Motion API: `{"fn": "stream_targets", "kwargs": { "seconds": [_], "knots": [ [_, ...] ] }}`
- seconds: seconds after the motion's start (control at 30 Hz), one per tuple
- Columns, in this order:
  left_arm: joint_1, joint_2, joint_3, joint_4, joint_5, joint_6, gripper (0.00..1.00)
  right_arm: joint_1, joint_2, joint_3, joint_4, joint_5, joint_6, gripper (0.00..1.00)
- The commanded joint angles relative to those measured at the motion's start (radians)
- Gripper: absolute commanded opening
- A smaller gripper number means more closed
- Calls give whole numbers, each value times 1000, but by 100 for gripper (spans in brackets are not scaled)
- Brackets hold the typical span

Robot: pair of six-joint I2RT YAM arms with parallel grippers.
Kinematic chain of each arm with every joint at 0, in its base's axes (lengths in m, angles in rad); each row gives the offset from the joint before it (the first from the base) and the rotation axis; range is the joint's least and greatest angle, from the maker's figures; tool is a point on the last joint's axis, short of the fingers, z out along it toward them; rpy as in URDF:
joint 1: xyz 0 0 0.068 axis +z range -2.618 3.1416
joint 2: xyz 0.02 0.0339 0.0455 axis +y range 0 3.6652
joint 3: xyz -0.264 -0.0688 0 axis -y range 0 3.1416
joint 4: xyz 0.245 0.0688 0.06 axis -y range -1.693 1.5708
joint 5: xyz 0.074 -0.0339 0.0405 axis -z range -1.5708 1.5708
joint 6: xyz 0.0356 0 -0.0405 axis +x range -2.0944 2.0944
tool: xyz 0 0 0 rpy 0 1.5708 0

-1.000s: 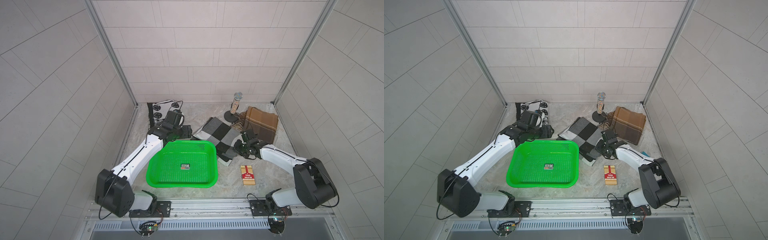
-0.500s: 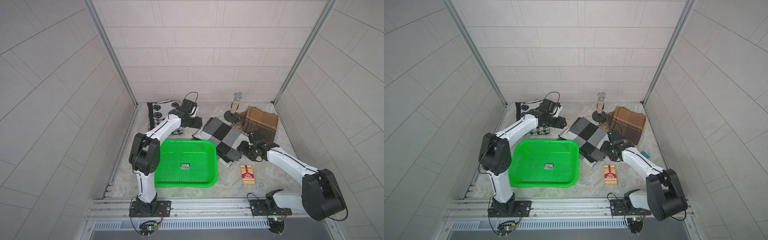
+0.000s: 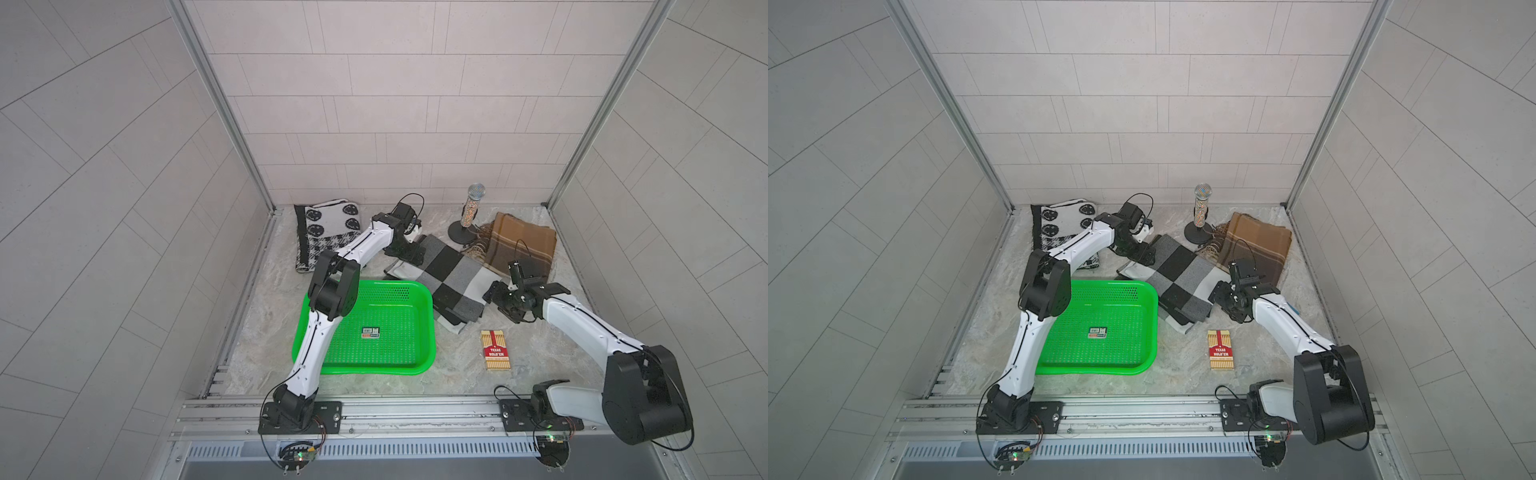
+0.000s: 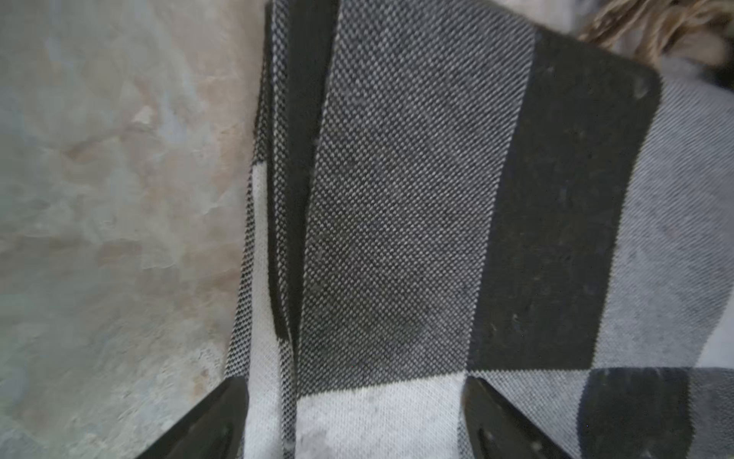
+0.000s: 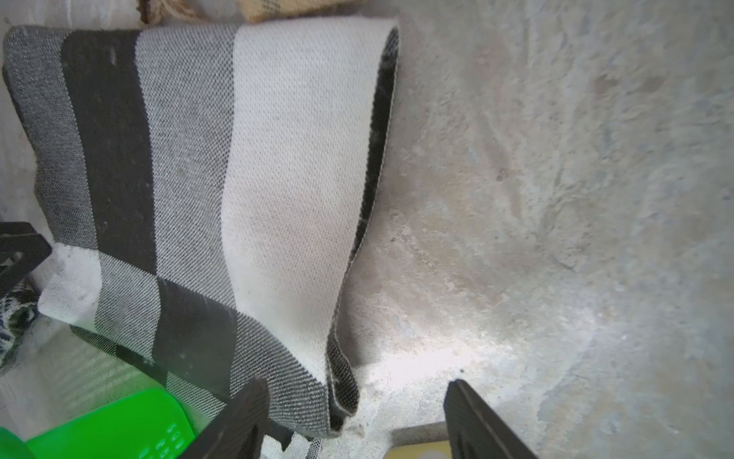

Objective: Put the folded scarf in the basket
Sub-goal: Pick up the scarf at the center of the board.

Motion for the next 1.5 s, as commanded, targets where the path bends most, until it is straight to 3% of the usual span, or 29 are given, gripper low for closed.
{"fn": "stream_targets", "kwargs": {
  "seconds": [0.0,0.13,0.5,0.8,1.07,1.17,1.33,1.47],
  "knots": [
    [1,32,50,-59,-25,29,92,-3,30,17,-5,-42,-14,74],
    [1,52,67,-59,-45,37,92,-3,56,4,38,-77,5,73],
    [-16,122,109,-60,49,27,91,-3,119,2,98,-109,25,73],
    [-51,149,109,-83,36,29,84,-4,186,15,141,-129,39,72],
    [-68,144,104,-95,51,12,57,-4,252,26,186,-150,56,68],
    [-69,144,100,-93,62,2,45,-4,272,17,216,-162,70,62],
    [-69,118,62,-47,104,-39,39,-3,314,5,269,-187,92,56],
    [-69,100,45,-14,137,-72,24,1,350,3,307,-199,104,44]
  ]
}}
